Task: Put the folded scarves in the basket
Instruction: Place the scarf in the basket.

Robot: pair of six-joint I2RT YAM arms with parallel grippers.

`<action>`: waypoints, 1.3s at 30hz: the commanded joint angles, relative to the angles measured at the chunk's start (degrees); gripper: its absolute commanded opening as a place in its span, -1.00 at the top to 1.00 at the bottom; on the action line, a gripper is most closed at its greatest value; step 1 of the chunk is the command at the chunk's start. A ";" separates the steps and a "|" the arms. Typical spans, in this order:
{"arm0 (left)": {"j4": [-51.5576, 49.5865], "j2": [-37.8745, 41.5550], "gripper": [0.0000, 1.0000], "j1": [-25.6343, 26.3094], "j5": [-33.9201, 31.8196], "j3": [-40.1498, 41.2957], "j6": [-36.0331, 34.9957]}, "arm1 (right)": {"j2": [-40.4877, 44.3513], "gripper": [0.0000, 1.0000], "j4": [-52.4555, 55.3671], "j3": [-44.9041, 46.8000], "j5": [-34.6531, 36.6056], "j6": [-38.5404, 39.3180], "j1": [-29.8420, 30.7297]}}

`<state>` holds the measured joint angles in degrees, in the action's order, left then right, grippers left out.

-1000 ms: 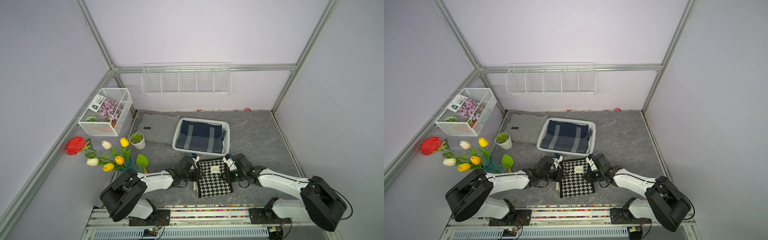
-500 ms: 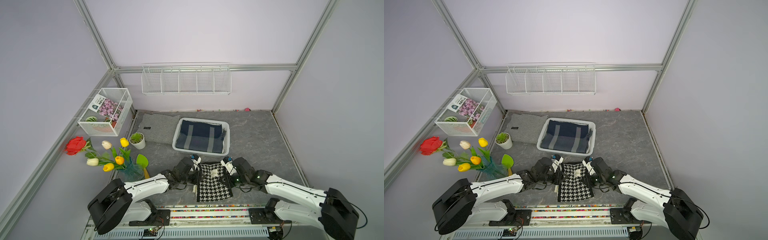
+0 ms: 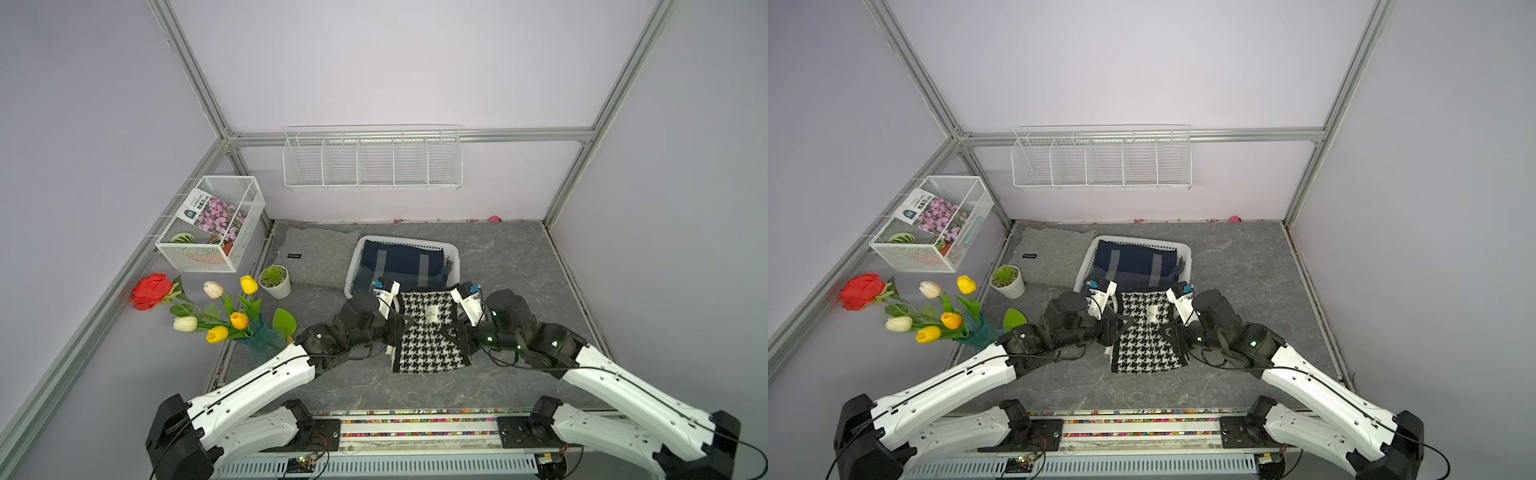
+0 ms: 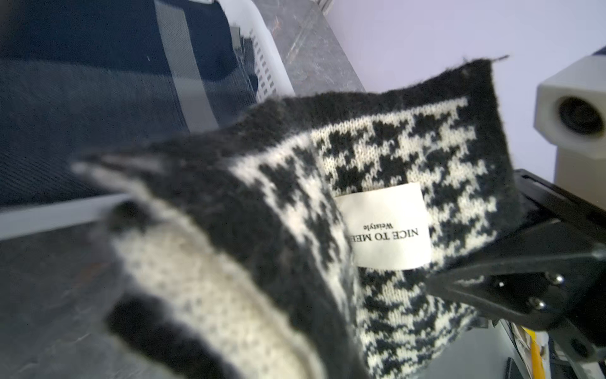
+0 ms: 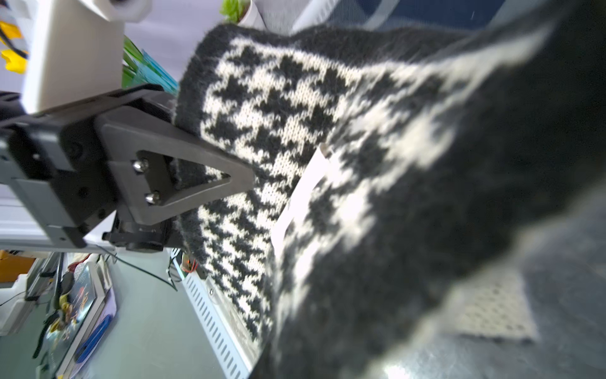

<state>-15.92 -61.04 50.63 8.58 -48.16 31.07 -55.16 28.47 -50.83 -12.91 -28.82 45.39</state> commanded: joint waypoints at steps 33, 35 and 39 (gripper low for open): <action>-18.05 -60.43 1.00 -23.41 6.19 -55.42 -15.63 | -54.34 1.00 -0.16 -32.30 4.93 10.27 -17.79; -17.36 -60.38 0.97 -23.45 6.35 -54.95 -15.40 | -52.27 1.00 -0.91 -30.81 5.28 10.28 -17.79; -16.54 -61.05 0.78 -23.41 9.18 -54.61 -14.91 | -50.92 1.00 0.94 -30.19 8.55 11.29 -17.86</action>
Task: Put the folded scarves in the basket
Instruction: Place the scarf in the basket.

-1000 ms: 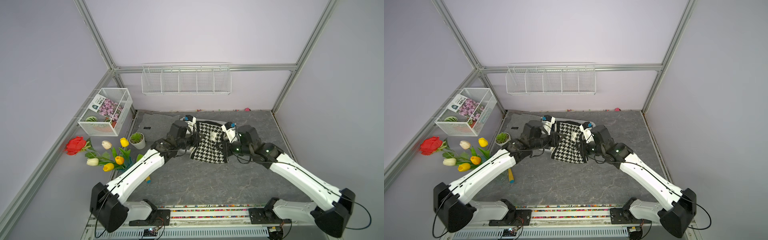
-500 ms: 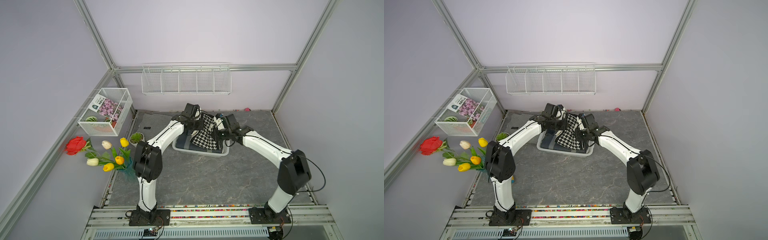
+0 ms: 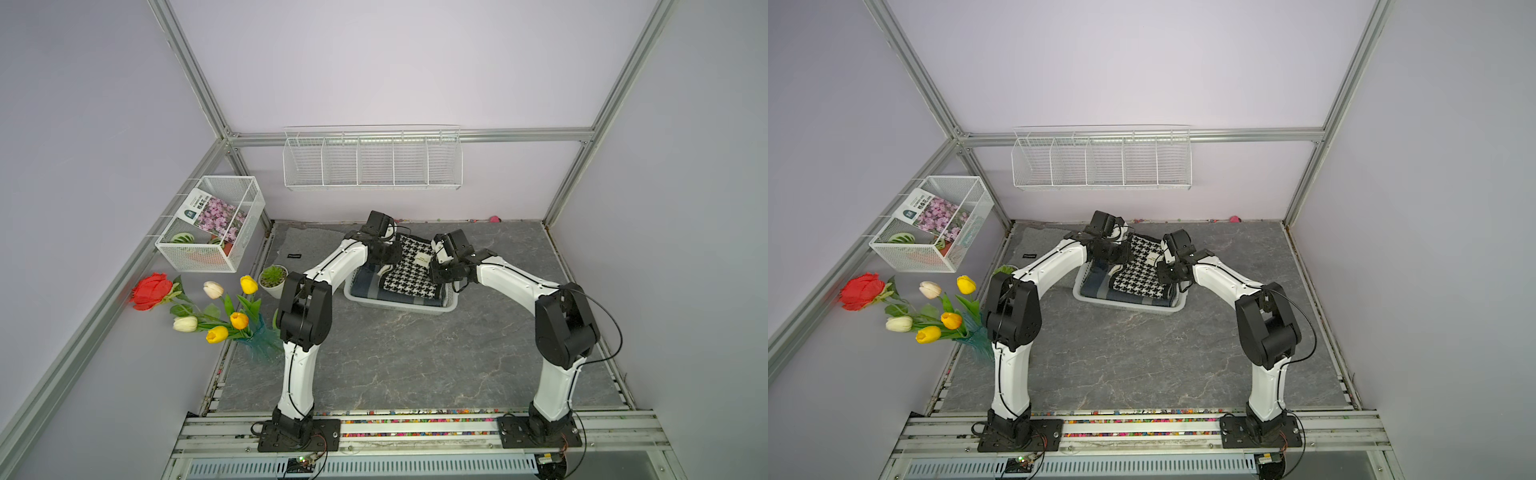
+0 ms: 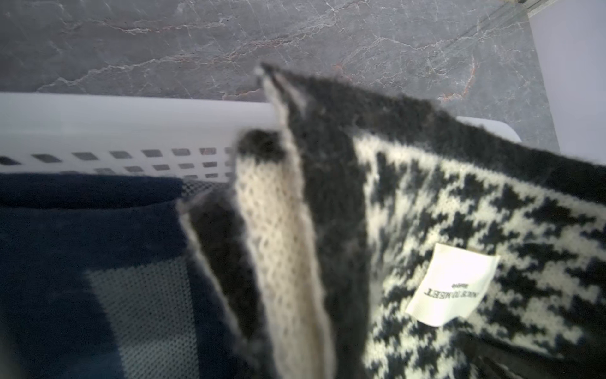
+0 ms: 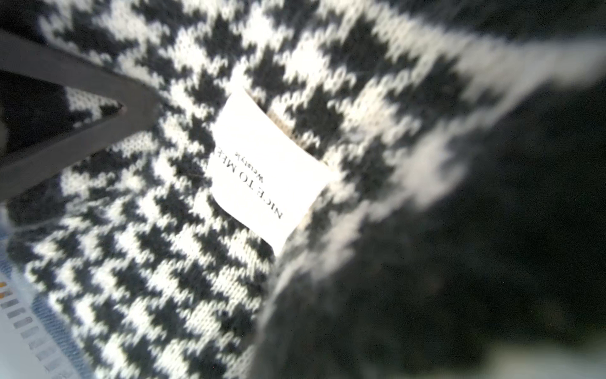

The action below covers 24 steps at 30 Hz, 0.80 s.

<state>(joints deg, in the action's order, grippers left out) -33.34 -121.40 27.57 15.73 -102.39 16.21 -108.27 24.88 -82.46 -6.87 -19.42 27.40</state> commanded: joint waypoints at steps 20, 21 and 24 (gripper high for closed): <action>4.38 0.26 0.25 -0.53 3.87 6.58 0.23 | 2.22 0.79 9.61 0.71 12.65 4.55 -2.63; 4.64 0.44 0.16 -0.48 3.72 7.07 0.08 | 2.26 0.52 9.51 0.77 13.05 4.58 -2.69; 4.95 1.49 0.00 -0.58 2.78 8.43 -0.05 | 3.05 0.14 8.71 1.66 14.25 4.39 -2.68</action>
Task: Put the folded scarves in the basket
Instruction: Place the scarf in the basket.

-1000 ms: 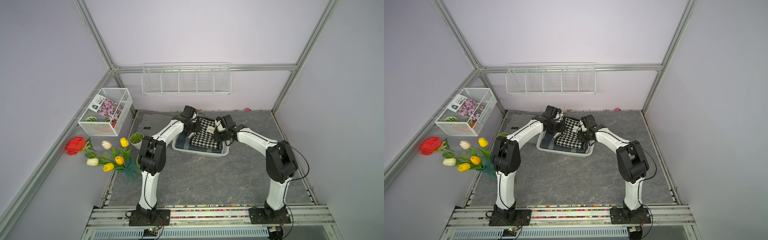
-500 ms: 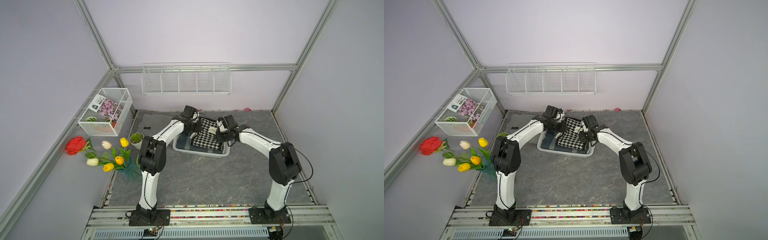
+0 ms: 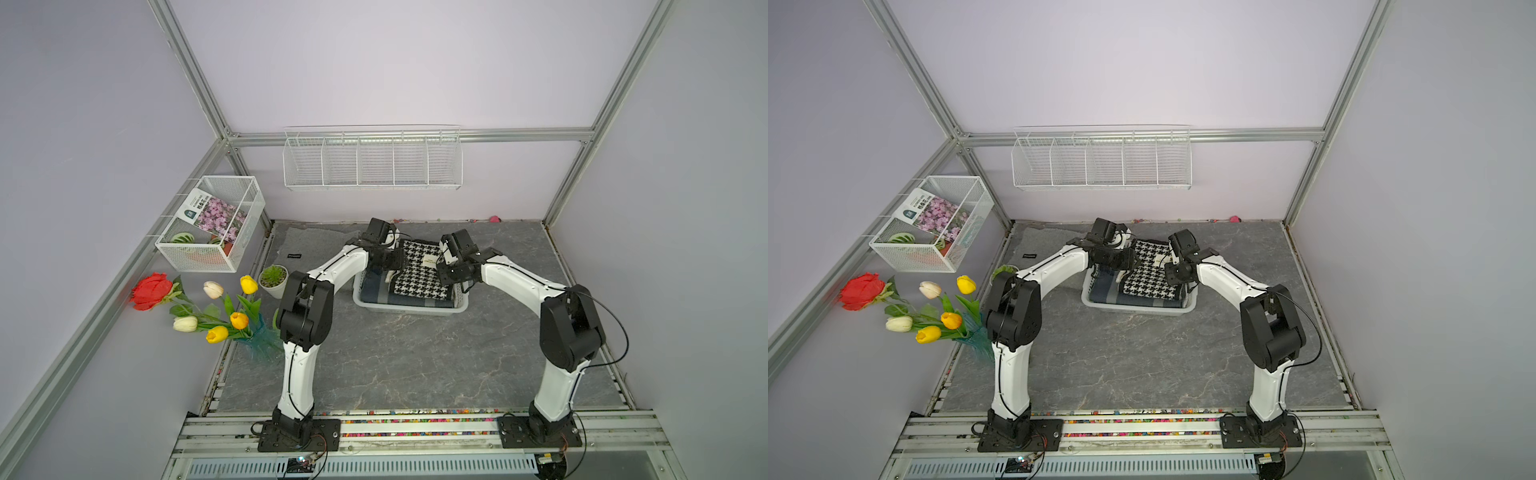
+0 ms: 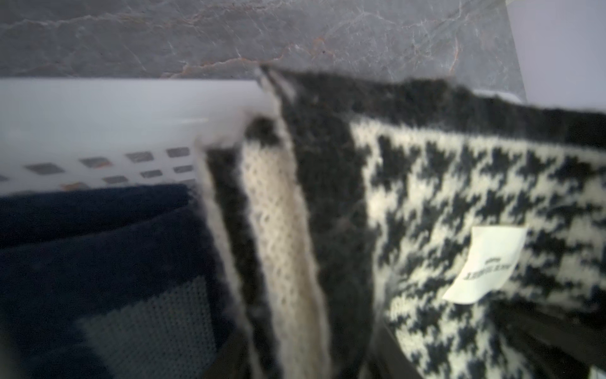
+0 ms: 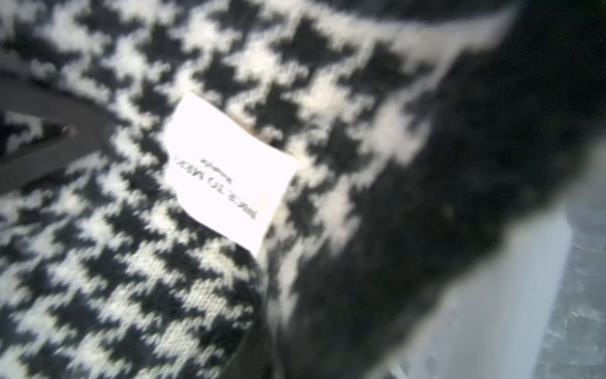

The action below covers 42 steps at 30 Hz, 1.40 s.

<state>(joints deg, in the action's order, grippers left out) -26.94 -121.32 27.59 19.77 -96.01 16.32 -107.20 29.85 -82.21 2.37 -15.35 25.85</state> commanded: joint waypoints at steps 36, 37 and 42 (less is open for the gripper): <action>2.46 9.43 0.71 -0.78 -6.76 11.13 1.83 | 5.05 0.04 -3.09 7.55 -2.44 0.69 1.97; 2.50 9.48 0.73 -0.78 -6.68 11.23 1.83 | 6.34 0.03 -3.26 8.01 -2.30 0.50 2.18; 2.87 12.33 0.37 -0.79 -6.56 12.89 2.13 | 15.09 -0.03 -5.45 11.94 -0.76 0.19 2.30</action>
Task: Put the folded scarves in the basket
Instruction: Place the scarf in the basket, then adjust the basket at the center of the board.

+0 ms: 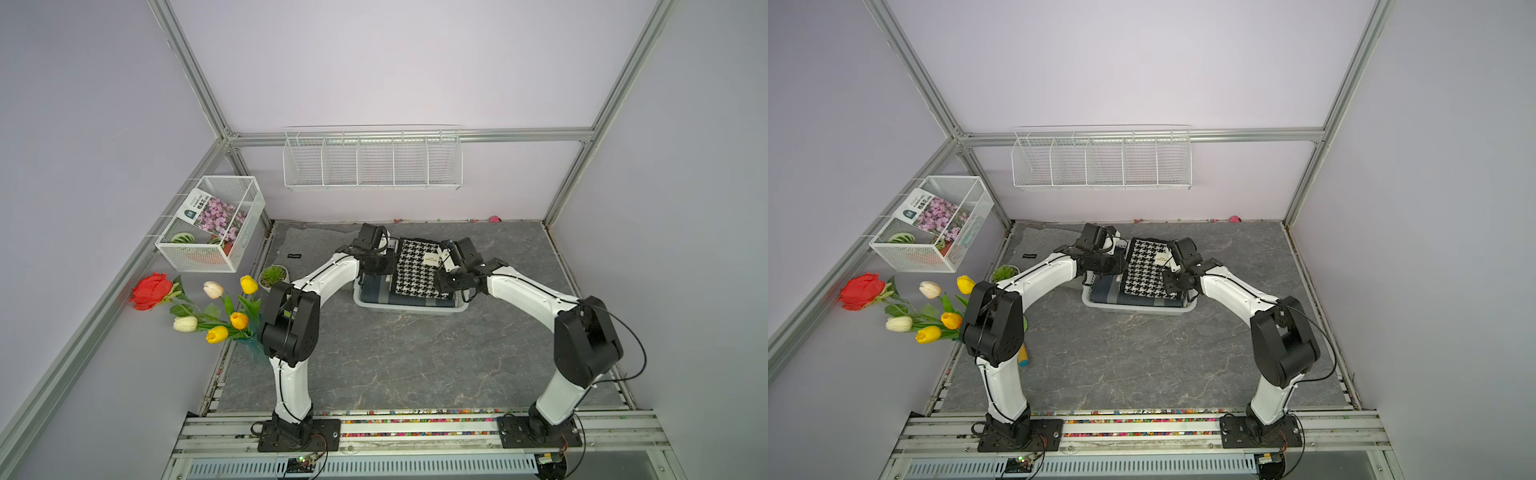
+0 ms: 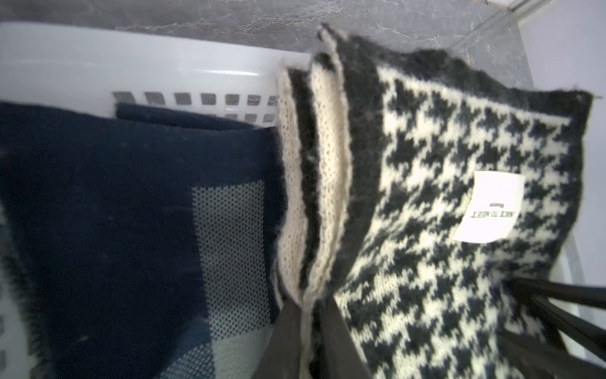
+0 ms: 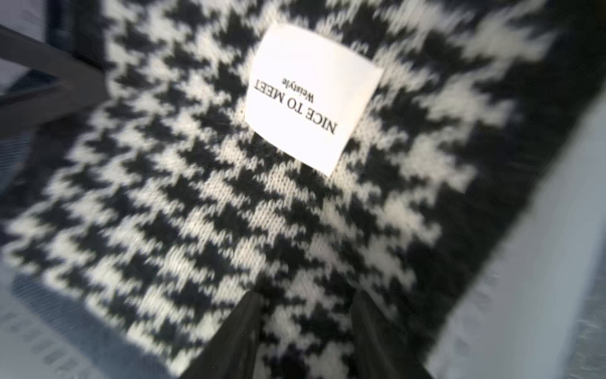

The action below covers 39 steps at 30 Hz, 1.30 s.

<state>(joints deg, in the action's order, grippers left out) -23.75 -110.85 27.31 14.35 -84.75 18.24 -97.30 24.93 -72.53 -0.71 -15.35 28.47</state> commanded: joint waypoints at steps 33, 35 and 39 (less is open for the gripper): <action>9.45 6.59 -0.19 -0.50 -7.74 15.07 5.76 | 30.27 -0.09 -9.24 25.87 2.53 -2.49 2.56; 11.17 5.14 -0.19 1.37 -6.43 14.90 6.73 | 30.19 -0.10 -9.09 25.77 2.56 -2.49 2.64; 13.57 1.77 -0.19 3.72 -3.26 12.99 9.04 | 30.23 -0.09 -8.94 25.77 2.87 -2.40 2.78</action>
<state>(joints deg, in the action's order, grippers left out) -11.68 -105.89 29.17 6.39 -70.67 25.45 -67.85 16.67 -47.35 1.34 -17.12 30.85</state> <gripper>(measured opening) 0.596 0.548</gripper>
